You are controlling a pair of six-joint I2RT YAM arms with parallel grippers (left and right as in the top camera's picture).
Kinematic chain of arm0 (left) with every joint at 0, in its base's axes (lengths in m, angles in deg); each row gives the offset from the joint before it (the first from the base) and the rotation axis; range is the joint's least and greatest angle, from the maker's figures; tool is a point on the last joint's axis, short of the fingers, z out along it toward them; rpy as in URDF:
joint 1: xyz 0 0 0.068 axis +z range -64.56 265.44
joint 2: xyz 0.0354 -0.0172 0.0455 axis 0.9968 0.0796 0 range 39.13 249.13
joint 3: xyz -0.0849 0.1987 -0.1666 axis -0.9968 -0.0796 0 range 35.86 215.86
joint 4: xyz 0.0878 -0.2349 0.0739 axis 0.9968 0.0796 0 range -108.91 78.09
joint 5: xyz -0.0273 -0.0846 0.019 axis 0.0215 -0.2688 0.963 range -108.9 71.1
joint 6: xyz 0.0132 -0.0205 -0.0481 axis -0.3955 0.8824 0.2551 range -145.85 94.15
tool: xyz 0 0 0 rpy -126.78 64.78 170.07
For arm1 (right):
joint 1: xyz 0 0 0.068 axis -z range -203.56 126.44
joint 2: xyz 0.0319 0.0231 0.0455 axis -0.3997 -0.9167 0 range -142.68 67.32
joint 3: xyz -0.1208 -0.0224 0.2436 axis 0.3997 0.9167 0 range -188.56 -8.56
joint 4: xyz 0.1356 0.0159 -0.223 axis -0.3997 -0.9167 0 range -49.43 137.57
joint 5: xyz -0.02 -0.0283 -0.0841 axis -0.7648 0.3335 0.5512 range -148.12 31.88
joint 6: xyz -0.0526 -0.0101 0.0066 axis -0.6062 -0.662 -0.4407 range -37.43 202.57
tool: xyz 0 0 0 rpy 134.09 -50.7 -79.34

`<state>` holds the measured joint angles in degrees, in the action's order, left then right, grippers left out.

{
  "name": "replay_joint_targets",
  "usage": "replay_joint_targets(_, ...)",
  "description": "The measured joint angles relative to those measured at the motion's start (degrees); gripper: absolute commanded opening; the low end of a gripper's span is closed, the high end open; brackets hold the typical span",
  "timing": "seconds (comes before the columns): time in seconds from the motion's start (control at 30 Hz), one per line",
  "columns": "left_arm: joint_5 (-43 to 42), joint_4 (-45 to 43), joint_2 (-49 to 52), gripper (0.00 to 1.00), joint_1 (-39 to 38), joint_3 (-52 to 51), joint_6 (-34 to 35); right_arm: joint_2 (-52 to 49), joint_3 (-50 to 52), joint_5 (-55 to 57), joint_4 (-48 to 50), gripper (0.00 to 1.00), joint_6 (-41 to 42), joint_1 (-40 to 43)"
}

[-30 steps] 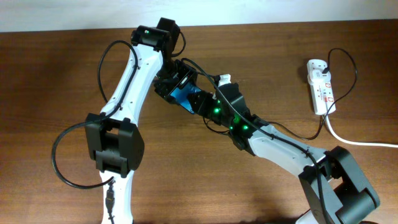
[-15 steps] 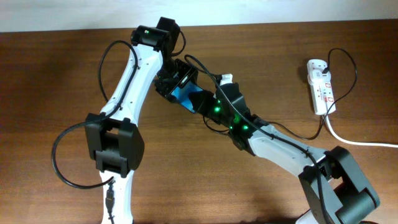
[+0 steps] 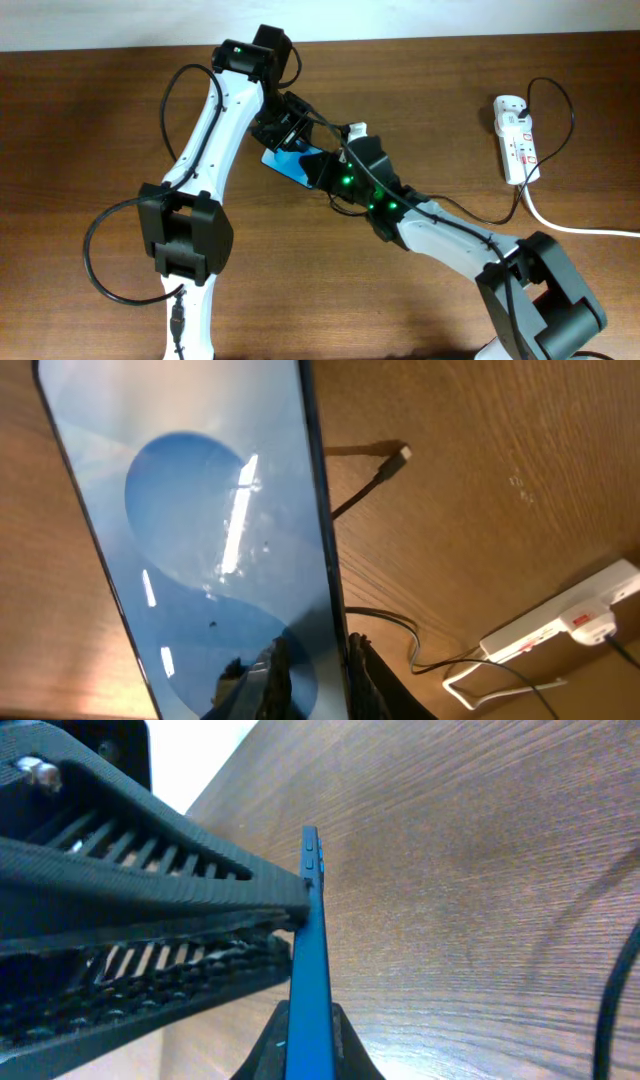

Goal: Plug charger to phone and switch on socket
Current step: 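Grasp the phone edge with the right gripper and open the left gripper, then rotate the phone with the right gripper toward the left gripper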

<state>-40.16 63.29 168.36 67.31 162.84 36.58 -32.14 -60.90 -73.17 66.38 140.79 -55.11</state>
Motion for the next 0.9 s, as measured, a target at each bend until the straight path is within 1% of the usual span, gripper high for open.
replay_joint_targets(0.03, 0.17, 0.37, 0.00, 0.22, 0.11, 0.02, -1.53, 0.00, 0.00, -0.22, -0.37, 0.04, 0.00, 1.27)
replay_joint_targets(0.07, 0.24, 1.20, 0.00, 0.26, 0.52, 0.00, -3.76, 0.02, 0.00, -0.57, -0.61, 0.04, -0.09, 3.56)
replay_joint_targets(0.13, 0.39, 1.07, 0.00, 0.45, 1.86, 0.00, -9.22, 0.02, 0.00, -1.38, -0.72, 0.04, -0.15, 7.87)
replay_joint_targets(0.17, 0.50, 1.07, 0.00, 0.49, 2.54, 0.00, -12.70, 0.09, 0.00, -2.05, -0.74, 0.04, -0.17, 9.90)
replay_joint_targets(0.3, 0.15, 0.76, 0.00, 0.51, 4.46, 0.00, -24.06, 0.63, 0.00, -6.08, -0.74, 0.04, -0.17, 14.91)
replay_joint_targets(0.33, -1.51, 0.11, 0.00, 0.51, 4.92, 0.00, -27.98, 1.11, 0.00, -7.26, -0.79, 0.04, -0.15, 15.74)
replay_joint_targets(0.37, -3.41, -0.72, 0.00, 0.54, 5.20, 0.00, -30.97, 1.62, 0.00, -8.09, -0.76, 0.04, -0.13, 16.33)
replay_joint_targets(0.4, -6.82, -2.01, 0.00, 0.57, 5.64, 0.00, -34.93, 2.73, 0.00, -8.96, -0.79, 0.04, -0.09, 16.92)
replay_joint_targets(0.43, -11.80, -3.19, 0.00, 0.58, 6.10, 0.00, -39.82, 3.91, 0.00, -9.66, -0.76, 0.04, -0.11, 17.25)
replay_joint_targets(0.53, -21.86, -4.81, 0.00, 0.59, 7.26, 0.00, -47.25, 7.17, 0.00, -10.34, -0.98, 0.04, -0.11, 17.27)
replay_joint_targets(0.57, -26.29, -5.44, 0.00, 0.60, 7.96, 0.00, -49.42, 10.25, 0.00, -10.40, -1.16, 0.04, -0.09, 17.27)
replay_joint_targets(0.6, -30.62, -6.12, 0.00, 0.61, 8.92, 0.00, -51.21, 12.28, 0.00, -10.08, -1.53, 0.04, -0.11, 17.27)
replay_joint_targets(0.67, -35.95, -7.87, 0.00, 0.61, 10.21, 0.00, -52.83, 16.52, 0.00, -8.24, -4.09, 0.04, -0.11, 17.22)
replay_joint_targets(0.77, -44.59, -11.19, 0.00, 0.61, 12.13, 0.00, -54.10, 22.77, 0.00, -1.97, -7.10, 0.04, 0.42, 16.46)
replay_joint_targets(0.83, -49.99, -14.80, 0.00, 0.60, 13.07, 0.00, -54.21, 24.39, -0.07, 3.91, -6.32, 0.04, 4.76, 14.80)
replay_joint_targets(0.87, -51.28, -15.52, 0.00, 0.60, 13.14, 0.00, -53.94, 23.93, -0.02, 5.64, -5.05, 0.04, 6.58, 13.99)
replay_joint_targets(0.9, -52.68, -17.97, 0.00, 0.60, 13.11, 0.00, -52.33, 22.34, -0.09, 7.85, -1.53, 0.04, 9.18, 12.81)
